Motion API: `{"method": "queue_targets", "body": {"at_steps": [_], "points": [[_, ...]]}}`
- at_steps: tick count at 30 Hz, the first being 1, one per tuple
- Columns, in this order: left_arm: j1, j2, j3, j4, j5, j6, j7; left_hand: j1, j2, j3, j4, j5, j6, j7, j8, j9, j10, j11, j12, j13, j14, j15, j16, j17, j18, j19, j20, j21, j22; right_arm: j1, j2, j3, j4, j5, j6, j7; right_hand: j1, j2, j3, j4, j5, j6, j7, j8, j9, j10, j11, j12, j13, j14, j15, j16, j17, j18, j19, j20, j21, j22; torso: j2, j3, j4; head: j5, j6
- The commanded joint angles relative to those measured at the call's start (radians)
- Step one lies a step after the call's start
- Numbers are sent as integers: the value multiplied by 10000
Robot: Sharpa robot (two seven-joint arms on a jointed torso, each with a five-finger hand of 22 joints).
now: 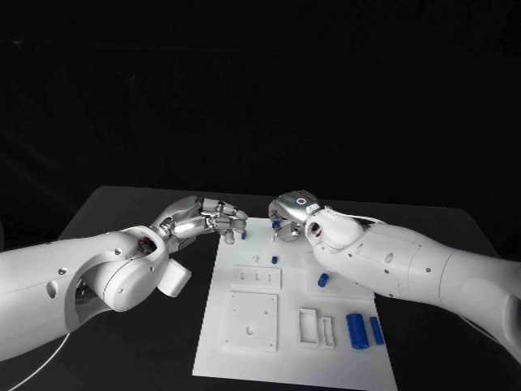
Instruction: Assemble the parts on the task board
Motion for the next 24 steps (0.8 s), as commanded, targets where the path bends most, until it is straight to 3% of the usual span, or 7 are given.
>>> {"method": "queue_targets", "body": {"at_steps": [1, 19, 24], "points": [[32, 5, 8, 38, -67, 147, 110, 28, 51, 50, 6, -17, -63, -11, -70, 17, -56, 6, -37, 15, 17, 21, -69, -11, -42, -57, -159, -54, -12, 6, 5, 6, -31, -151, 140, -195, 69, -36, 68, -19, 24, 88, -6, 23, 178, 178, -134, 10, 647, -289, -296, 41, -13, 1007, 13, -57, 46, 200, 48, -15, 15, -3, 4], [125, -49, 7, 98, -68, 128, 125, 35, 29, 57, -7, -19, -78, -4, -79, 25, -74, 13, -48, 20, 19, 23, -77, -15, -41, -59, -156, -53, -16, 6, 59, 7, -186, -14, 276, -206, 17, -87, 137, 52, 24, 49, 10, -30, 225, 106, -112, -43, 752, -315, -275, 8, -64, 1007, -40, -36, 37, 189, 104, -31, 39, 46, -7], [135, -38, 7, 92, -68, 118, 113, 37, 24, 58, -9, -20, -80, -3, -80, 26, -76, 14, -49, 21, 19, 23, -79, -15, -41, -59, -156, -53, -17, 6, 112, 6, -244, 403, 387, -6, 16, -281, 193, 40, 21, -334, 164, -297, 177, -348, 47, -347, 735, -360, -118, -85, -160, 1007, -105, -14, 2, 172, 109, -35, 47, 45, -21]]}}
